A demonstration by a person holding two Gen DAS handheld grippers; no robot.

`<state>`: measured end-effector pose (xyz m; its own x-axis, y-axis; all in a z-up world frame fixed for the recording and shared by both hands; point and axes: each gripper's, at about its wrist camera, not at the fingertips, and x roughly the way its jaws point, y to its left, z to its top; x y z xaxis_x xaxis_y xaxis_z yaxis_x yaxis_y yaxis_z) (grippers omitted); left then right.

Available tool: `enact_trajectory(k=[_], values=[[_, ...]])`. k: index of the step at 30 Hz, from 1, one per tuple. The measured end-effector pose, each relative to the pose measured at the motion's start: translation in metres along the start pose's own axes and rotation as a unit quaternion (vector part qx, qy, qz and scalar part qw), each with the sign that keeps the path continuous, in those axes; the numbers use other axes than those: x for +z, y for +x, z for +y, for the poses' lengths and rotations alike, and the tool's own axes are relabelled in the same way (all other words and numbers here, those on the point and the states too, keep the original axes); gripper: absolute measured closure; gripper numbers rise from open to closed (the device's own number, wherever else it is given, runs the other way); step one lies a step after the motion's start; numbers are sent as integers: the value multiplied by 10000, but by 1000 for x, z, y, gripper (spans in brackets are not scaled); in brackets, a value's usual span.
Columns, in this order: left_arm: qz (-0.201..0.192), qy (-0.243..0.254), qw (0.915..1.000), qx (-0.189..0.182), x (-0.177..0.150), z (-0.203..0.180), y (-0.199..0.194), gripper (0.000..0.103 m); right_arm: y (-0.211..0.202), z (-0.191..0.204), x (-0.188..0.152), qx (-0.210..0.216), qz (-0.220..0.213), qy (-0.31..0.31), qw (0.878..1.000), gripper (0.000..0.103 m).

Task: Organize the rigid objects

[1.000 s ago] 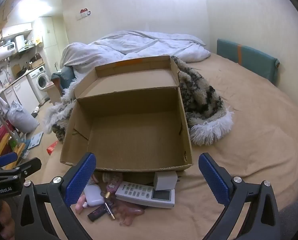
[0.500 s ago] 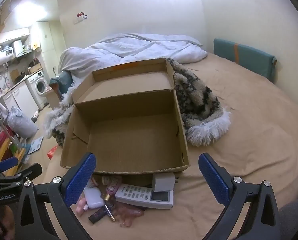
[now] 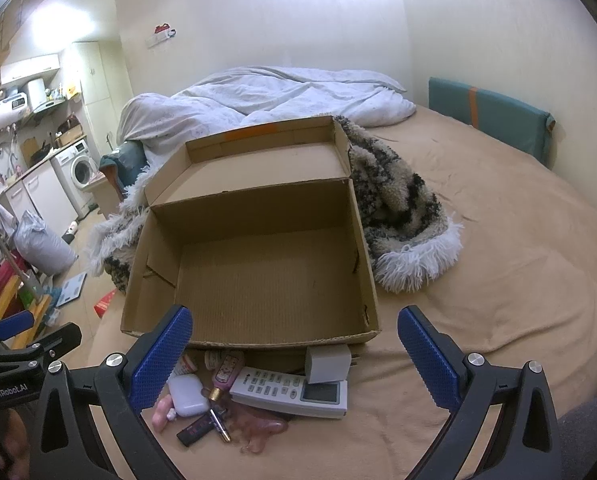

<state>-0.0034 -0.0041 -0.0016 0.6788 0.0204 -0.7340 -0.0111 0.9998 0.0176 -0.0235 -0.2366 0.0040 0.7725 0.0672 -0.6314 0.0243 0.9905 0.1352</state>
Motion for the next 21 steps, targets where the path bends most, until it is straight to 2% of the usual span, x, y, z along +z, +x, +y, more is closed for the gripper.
enact_trajectory(k=[21], values=[[-6,11,10000,-6,4,0,-5,0,0,1,0,12,-26,-21,10000,0]])
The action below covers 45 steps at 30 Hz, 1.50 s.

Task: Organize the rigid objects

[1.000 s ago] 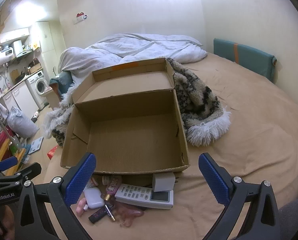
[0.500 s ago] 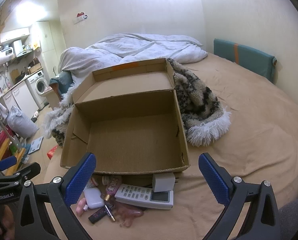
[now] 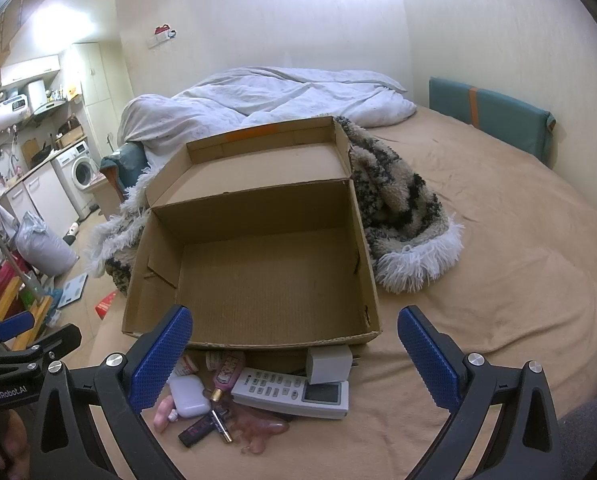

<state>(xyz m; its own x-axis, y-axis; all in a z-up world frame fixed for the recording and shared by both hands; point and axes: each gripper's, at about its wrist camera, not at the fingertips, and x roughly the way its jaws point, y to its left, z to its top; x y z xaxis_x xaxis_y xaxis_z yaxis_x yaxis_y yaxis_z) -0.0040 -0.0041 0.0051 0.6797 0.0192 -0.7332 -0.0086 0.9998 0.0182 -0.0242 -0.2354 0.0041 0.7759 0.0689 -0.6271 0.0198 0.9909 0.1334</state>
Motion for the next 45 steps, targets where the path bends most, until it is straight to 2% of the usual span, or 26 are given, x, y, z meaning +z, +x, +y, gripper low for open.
enact_trajectory(k=[28,34,37,40,42,45], values=[[5,-55,10000,-10,0,3,0,0,2,1,-1,28,108,-35,9999,0],[58,-79,9999,103,0,9,5,0,4,-1,-2,79,183,49,9998,0],[233,-190,9994,192,0,15,14,0,4,-3,-3,111,240,120,9996,0],[573,-300,9978,175,-1,21,29,0,7,-7,-4,121,340,217,9991,0],[900,-372,9952,107,-4,24,43,1,11,-13,-5,138,487,335,9982,0],[1555,-412,9870,47,-11,24,72,1,21,-22,-8,173,778,578,9951,0]])
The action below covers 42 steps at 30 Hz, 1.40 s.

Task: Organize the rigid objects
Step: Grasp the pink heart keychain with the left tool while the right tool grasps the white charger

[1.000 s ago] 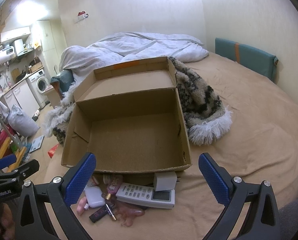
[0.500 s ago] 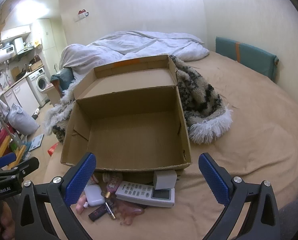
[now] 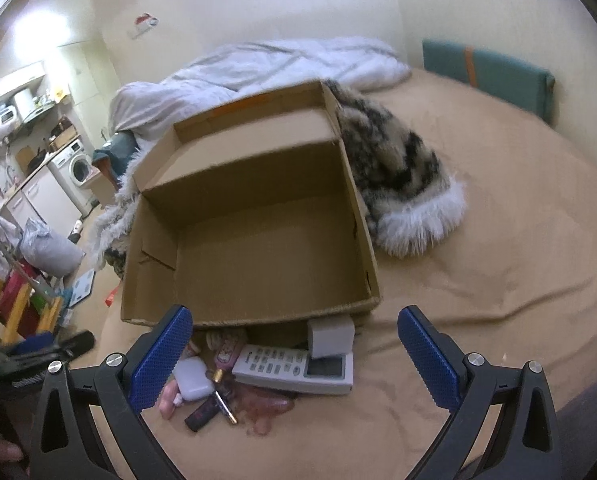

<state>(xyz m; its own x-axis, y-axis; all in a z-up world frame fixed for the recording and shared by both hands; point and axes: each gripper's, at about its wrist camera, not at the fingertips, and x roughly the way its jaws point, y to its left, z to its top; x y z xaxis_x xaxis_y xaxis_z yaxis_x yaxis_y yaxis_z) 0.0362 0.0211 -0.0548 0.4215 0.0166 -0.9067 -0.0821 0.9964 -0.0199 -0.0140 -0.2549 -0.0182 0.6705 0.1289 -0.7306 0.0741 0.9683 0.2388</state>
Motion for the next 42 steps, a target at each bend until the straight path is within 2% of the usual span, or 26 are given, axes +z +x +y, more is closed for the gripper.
enact_trajectory(k=[1,5,10,14,18,22,23,27,30,31,33,35,37,38,42], values=[[209,3,9998,9,-2,0,10,1,3,-2,-1,-20,89,42,9999,0],[1034,206,9943,-188,-8,-15,49,16,14,-8,-5,-143,369,131,9991,0],[1492,702,9861,-197,-20,-45,77,17,28,-15,-8,-81,744,208,9970,0],[1669,949,9814,-90,-27,-62,95,34,56,-23,-6,251,1520,376,9874,0],[1838,845,9792,-145,-29,-64,116,62,83,-33,-1,117,1968,441,9794,0],[1861,815,9789,-192,-33,-65,131,74,109,-31,2,-129,2300,150,9730,0],[1864,824,9787,-225,-34,-66,132,82,115,-30,3,-176,2334,86,9722,0],[1904,640,9792,-273,-31,-60,128,83,141,-17,2,-337,2517,-435,9662,0],[1893,442,9805,-279,-30,-49,125,83,154,-13,1,-396,2506,-526,9658,0],[1863,392,9814,-259,-30,-47,125,83,156,-12,0,-347,2523,-518,9656,3],[1857,274,9819,-266,-30,-44,126,83,160,-10,-2,-317,2582,-559,9640,30],[1847,218,9821,-288,-26,-39,125,83,159,-9,-5,-406,2558,-639,9638,42],[1793,221,9832,-257,-24,-39,121,83,157,-11,-6,-271,2566,-511,9648,47],[1768,211,9837,-244,-23,-39,118,83,157,-10,-7,-223,2552,-464,9655,58],[1746,151,9843,-214,-27,-34,107,83,149,-7,-10,-196,2460,-443,9681,60]])
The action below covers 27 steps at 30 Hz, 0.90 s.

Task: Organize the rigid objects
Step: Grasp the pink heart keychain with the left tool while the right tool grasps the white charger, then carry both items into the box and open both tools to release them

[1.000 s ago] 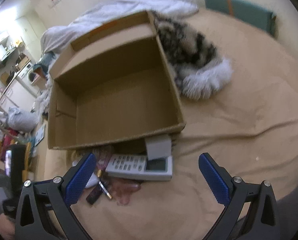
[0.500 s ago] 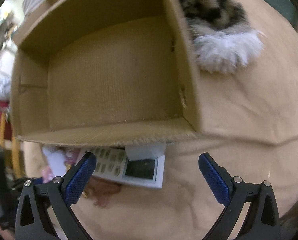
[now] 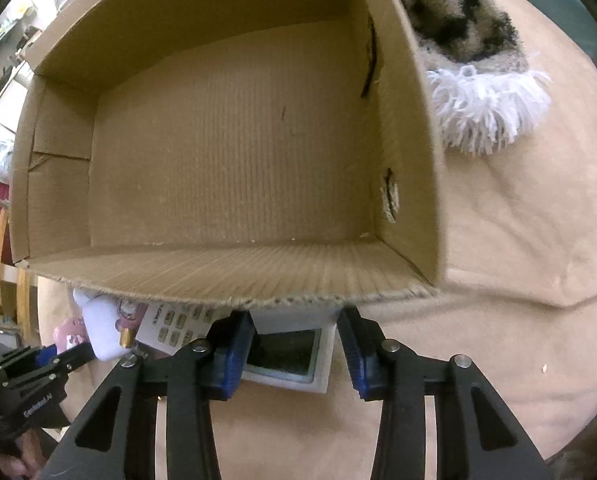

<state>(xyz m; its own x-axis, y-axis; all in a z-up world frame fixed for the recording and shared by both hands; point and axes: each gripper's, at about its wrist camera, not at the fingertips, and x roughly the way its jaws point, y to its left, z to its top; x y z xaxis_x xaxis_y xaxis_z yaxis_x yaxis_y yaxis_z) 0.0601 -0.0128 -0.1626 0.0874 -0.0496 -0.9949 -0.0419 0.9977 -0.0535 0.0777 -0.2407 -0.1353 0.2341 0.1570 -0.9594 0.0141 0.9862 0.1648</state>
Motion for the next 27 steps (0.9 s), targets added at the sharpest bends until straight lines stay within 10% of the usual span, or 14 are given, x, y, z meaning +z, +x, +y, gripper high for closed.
enact_trajectory(k=[13,27], values=[[-483,-288,9984,89,-24,33,-42,83,-44,-12,-25,174,-213,185,9995,60],[-1734,-267,9845,-60,-7,27,-144,83,-130,1,-25,658,-1361,-174,9884,60]])
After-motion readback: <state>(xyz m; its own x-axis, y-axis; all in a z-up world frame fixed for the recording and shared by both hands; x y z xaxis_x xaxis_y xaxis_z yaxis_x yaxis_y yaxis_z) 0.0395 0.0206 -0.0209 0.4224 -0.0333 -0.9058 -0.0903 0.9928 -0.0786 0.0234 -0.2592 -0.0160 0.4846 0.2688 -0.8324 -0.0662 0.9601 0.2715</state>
